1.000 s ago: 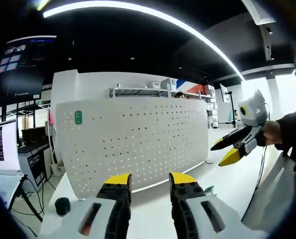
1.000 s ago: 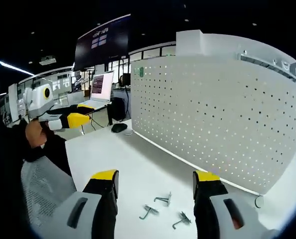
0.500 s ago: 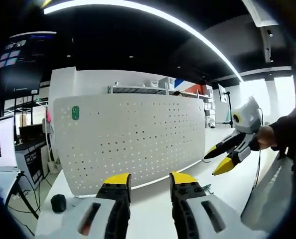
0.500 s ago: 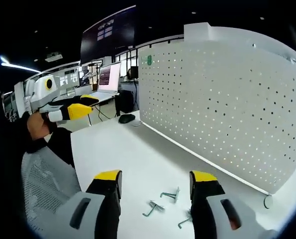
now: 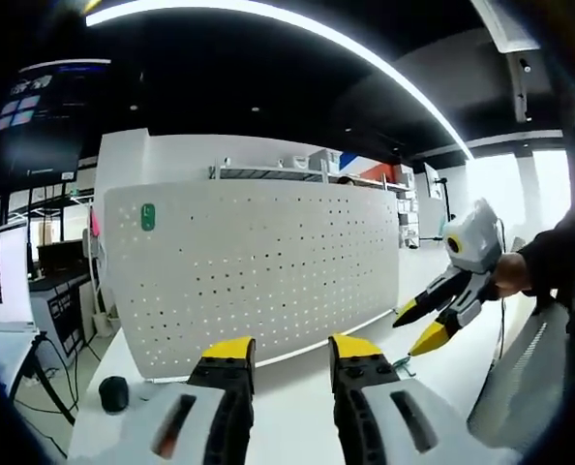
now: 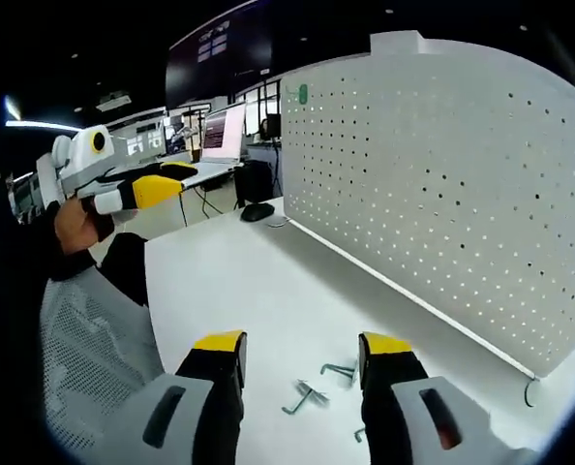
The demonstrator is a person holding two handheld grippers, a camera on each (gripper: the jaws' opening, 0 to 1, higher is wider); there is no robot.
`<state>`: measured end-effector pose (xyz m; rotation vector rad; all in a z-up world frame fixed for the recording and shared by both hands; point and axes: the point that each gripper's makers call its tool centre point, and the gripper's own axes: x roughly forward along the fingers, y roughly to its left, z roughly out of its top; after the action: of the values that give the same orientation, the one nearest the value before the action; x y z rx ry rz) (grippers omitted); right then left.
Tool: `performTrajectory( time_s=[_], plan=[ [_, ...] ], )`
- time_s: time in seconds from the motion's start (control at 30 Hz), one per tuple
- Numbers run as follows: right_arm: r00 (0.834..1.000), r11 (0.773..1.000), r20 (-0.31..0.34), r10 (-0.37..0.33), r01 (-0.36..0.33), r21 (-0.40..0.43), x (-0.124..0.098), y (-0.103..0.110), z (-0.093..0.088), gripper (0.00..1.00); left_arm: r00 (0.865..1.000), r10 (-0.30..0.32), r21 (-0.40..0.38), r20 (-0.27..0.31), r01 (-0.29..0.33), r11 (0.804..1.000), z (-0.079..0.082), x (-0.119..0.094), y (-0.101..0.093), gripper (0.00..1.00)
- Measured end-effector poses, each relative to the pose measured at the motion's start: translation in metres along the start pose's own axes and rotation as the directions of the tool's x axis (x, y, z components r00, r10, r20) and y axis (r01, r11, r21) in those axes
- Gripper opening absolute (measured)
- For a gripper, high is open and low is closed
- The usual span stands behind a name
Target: Insert the hook assembly into the mounting plate slot until the hook locks in place.
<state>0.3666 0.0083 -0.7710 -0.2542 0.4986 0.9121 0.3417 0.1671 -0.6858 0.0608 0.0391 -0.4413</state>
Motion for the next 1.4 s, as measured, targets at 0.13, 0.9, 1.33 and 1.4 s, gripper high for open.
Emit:
performTrajectory(
  time_s=[0.13,0.9,1.33,1.4],
  plan=[
    [1.000,1.000,-0.022,0.015,-0.015,-0.010,0.005,0.002,-0.006,0.41,1.000,-0.003,0.003,-0.004,0.003,1.000,-0.001,0.000,-0.001,0.31],
    [0.963,0.955,-0.258,0.082,-0.150,-0.257,0.047,0.011,-0.062,0.18,0.999,-0.019,-0.008,-0.028,0.019,1.000,-0.006,0.005,-0.002,0.29],
    [0.940,0.903,-0.335,0.063,-0.197,-0.383,0.057,0.007,-0.083,0.06,0.999,-0.026,-0.017,-0.035,0.025,1.000,-0.008,0.006,-0.003,0.28],
    [0.939,0.898,-0.339,0.064,-0.202,-0.391,0.058,0.007,-0.083,0.05,0.999,-0.029,-0.019,-0.036,0.028,0.999,-0.008,0.006,-0.003,0.28]
  ],
)
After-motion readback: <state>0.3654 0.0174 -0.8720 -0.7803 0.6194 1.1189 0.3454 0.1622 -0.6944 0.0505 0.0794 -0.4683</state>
